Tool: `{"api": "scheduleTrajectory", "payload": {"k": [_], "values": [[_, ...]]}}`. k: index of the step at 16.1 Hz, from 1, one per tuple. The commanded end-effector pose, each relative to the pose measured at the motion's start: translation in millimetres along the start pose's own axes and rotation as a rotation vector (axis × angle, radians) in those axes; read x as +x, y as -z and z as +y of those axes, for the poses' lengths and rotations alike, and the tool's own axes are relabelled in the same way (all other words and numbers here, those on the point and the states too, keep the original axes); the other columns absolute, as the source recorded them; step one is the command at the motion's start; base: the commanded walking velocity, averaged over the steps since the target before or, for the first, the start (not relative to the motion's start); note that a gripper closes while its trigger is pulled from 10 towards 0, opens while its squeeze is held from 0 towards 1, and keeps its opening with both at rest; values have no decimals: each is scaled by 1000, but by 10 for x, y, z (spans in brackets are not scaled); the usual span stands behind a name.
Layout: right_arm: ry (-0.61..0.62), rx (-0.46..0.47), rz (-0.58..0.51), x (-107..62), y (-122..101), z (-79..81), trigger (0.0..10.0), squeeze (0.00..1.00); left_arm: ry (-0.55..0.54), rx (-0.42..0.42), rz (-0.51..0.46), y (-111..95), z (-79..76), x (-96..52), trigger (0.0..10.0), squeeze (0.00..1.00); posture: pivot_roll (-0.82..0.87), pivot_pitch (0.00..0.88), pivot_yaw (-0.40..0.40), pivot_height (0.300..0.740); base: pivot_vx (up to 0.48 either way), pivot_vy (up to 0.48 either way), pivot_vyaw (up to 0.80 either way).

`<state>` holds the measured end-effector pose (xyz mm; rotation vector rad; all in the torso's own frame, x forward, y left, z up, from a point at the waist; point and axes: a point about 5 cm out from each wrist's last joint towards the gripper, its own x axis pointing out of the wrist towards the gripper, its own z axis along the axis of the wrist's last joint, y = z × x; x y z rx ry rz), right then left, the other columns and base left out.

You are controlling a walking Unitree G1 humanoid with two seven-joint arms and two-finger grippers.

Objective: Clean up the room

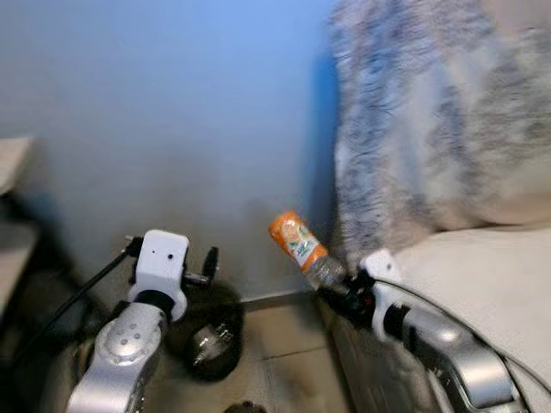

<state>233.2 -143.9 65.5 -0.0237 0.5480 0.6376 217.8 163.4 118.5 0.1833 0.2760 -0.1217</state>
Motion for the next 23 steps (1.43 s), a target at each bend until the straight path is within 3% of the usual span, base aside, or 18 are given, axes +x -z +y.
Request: {"api": "scheduleTrajectory", "payload": {"k": [1,9,11,18,23], "values": [[-20,-29,6,52,-29,29,10000,0,-14,10,-14,-26,39,-15,10000,0,37,0,10,740,0,0,800],[-98,-174,65,292,-45,40,10000,0,-12,2,-7,-12,40,-83,10000,0,80,0,-32,740,203,0,373],[-98,-174,67,337,-38,47,10000,0,-10,0,-4,-4,28,-91,10000,0,87,0,-44,740,300,0,800],[-18,-123,57,379,-30,9,10000,0,53,21,9,7,18,-58,10000,0,76,0,-41,740,310,0,0],[-70,-147,77,380,16,83,10000,0,85,25,23,37,-12,-81,10000,0,73,0,-28,740,332,0,480]]}}
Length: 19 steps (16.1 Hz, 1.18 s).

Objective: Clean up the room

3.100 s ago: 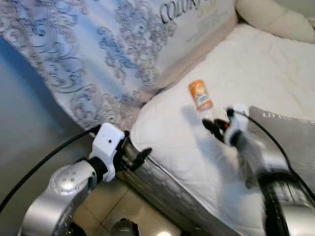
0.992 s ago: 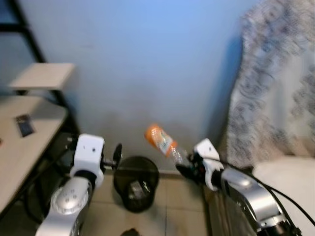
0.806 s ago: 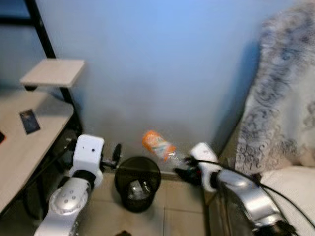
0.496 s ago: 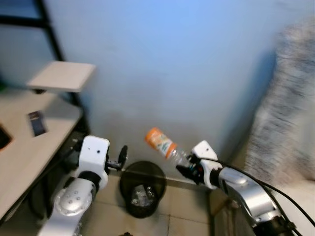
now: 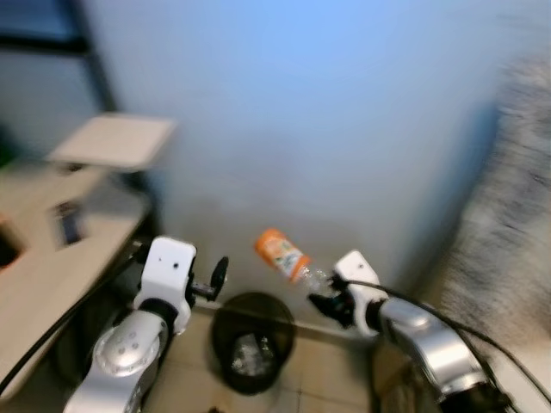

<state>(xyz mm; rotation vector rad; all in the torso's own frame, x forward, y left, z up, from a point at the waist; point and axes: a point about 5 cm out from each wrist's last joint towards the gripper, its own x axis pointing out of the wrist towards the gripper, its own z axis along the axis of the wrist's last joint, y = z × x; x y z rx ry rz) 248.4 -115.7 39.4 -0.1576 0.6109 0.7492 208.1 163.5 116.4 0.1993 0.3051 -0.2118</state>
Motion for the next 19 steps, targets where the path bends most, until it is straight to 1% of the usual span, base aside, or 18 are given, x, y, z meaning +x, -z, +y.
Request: {"api": "scheduleTrajectory", "payload": {"k": [1,3,5,6,7,8,9,10,11,12,13,14,15,16,18,19], "values": [[-13,-13,-32,-25,-63,-3,10000,0,22,7,11,1,-19,-7,10000,0,81,0,-13,740,307,0,438],[13,27,-25,-30,6,-44,10000,0,94,28,23,5,-63,-20,10000,0,89,0,17,740,0,0,0],[66,23,-15,-22,27,-110,10000,0,178,9,23,16,-121,-14,10000,0,83,0,27,740,0,0,0],[105,32,-12,2,18,-155,10000,0,224,29,18,28,-146,6,10000,0,77,0,24,740,0,0,0],[195,91,13,87,32,-256,10000,0,338,51,4,49,-200,28,10000,0,61,0,10,740,0,0,0],[234,93,38,138,51,-305,10000,0,398,68,8,71,-216,37,10000,0,58,0,1,740,0,0,0],[247,85,53,162,65,-323,10000,0,427,74,14,86,-220,37,10000,0,58,0,1,740,0,0,0],[262,82,78,215,79,-360,10000,0,486,85,29,107,-223,42,10000,0,57,0,-14,740,0,0,0],[266,59,120,294,94,-373,10000,0,560,108,53,139,-216,35,10000,0,58,0,-25,740,0,0,0],[261,54,147,351,110,-358,10000,0,613,129,74,166,-212,22,10000,0,60,0,-32,740,0,0,0],[260,26,190,430,129,-334,10000,0,691,170,109,211,-202,8,10000,0,64,0,-40,740,0,0,0],[264,-5,214,481,130,-318,10000,0,745,203,133,244,-185,-1,10000,0,66,0,-44,740,0,0,0],[264,-15,218,513,110,-302,10000,0,768,226,148,259,-161,-6,10000,0,66,0,-50,740,0,0,0],[267,-21,212,577,35,-272,10000,0,788,282,174,284,-84,-4,10000,0,70,4,-55,740,0,0,0],[267,-51,202,651,-80,-243,10000,0,815,319,191,291,3,-1,10000,0,69,10,-60,740,0,0,0],[272,-66,202,660,-100,-242,10000,0,826,329,196,292,12,-5,10000,0,69,11,-60,740,0,0,0]]}}
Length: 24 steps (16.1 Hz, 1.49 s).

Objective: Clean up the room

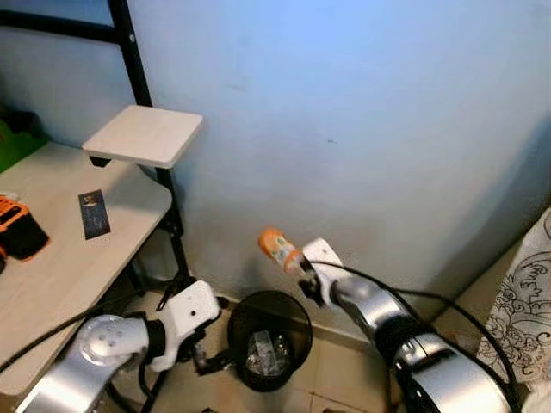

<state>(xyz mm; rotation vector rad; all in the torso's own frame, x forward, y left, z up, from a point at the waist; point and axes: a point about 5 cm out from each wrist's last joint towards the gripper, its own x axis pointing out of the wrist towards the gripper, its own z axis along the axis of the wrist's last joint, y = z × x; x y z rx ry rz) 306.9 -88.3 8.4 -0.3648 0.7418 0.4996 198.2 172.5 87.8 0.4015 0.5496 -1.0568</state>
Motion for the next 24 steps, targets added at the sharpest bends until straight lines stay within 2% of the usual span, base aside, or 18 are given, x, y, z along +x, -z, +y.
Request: {"api": "scheduleTrajectory", "payload": {"k": [1,4,5,6,7,17,19,21,22,23,24], "values": [[17,-18,0,2,-9,-21,10000,0,19,30,2,-18,12,-3,10000,0,68,12,-60,740,0,0,0],[39,-47,17,11,-20,-37,10000,0,37,43,7,-3,22,-8,10000,0,62,11,-57,740,0,0,0],[23,-1,11,15,-20,-24,10000,0,42,44,5,-4,19,-2,10000,0,66,15,-54,740,0,0,0],[0,37,3,20,-16,0,10000,969,47,46,5,-5,12,9,10000,0,69,15,-55,740,0,0,0],[-11,55,5,22,-7,14,10000,1000,48,47,4,-8,12,12,10000,0,69,18,-53,740,0,0,0],[-98,110,3,48,79,195,10000,1000,35,47,-3,-30,64,5,10000,0,65,14,-35,740,0,0,0],[-104,269,-128,-43,98,39,10000,1000,-136,-61,-95,-74,48,133,10000,0,16,0,-14,740,0,0,0],[-84,335,-203,-151,129,-48,10000,1000,-206,-106,-145,-118,36,194,10000,0,-6,0,-3,740,0,0,0],[-47,369,-248,-300,189,-124,10000,1000,-264,-137,-173,-162,29,247,10000,0,-25,0,6,740,0,0,-800],[20,406,-303,-596,302,-208,10000,612,-361,-189,-212,-241,20,313,10000,0,-59,0,29,740,0,0,-800],[96,420,-343,-865,383,-274,10000,0,-470,-250,-249,-329,37,336,10000,0,-67,0,29,740,0,0,-800]]}}
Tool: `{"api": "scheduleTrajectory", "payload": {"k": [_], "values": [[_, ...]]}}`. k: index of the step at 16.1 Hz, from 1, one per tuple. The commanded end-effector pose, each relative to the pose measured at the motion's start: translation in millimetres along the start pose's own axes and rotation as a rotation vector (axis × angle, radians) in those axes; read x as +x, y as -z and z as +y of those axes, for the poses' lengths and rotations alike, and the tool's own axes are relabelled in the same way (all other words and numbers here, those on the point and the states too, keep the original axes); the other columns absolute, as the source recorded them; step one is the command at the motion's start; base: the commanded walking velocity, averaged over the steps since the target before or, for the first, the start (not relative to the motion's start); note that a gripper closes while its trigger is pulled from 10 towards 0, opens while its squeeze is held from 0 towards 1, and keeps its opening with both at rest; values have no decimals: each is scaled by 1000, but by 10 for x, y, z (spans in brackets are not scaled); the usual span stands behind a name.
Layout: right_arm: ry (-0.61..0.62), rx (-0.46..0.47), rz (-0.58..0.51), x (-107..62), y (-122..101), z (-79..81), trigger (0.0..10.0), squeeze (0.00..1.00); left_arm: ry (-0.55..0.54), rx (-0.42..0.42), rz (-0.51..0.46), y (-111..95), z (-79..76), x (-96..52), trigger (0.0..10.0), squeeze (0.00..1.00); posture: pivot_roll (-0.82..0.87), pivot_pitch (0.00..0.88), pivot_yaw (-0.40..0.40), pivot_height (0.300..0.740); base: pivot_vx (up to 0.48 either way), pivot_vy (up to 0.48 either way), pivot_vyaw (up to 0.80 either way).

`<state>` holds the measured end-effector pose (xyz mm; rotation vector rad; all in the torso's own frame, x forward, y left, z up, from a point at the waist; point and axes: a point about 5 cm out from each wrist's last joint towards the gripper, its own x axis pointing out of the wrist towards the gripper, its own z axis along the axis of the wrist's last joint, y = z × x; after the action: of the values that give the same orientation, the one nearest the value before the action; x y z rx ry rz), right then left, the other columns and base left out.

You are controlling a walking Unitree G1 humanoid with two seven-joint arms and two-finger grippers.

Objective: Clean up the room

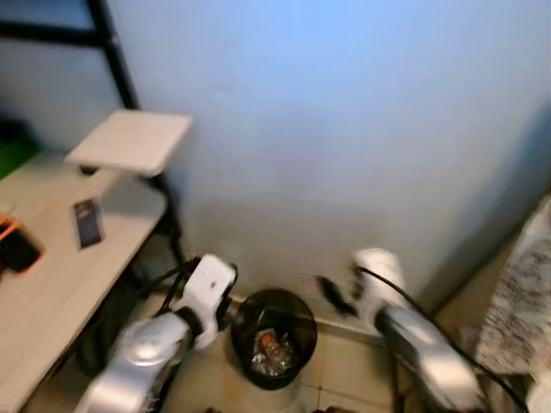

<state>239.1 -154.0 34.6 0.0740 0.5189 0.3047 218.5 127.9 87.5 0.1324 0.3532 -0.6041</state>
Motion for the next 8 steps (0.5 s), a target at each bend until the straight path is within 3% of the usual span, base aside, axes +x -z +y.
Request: {"api": "scheduleTrajectory", "payload": {"k": [1,8], "values": [[46,20,-75,-134,-189,-47,10000,0,-109,13,-17,-99,61,-17,10000,0,-67,0,33,740,0,0,-800],[200,82,-167,-660,-304,20,10000,0,-303,4,-26,-136,86,-226,10000,0,-43,0,20,740,0,0,-800]]}}
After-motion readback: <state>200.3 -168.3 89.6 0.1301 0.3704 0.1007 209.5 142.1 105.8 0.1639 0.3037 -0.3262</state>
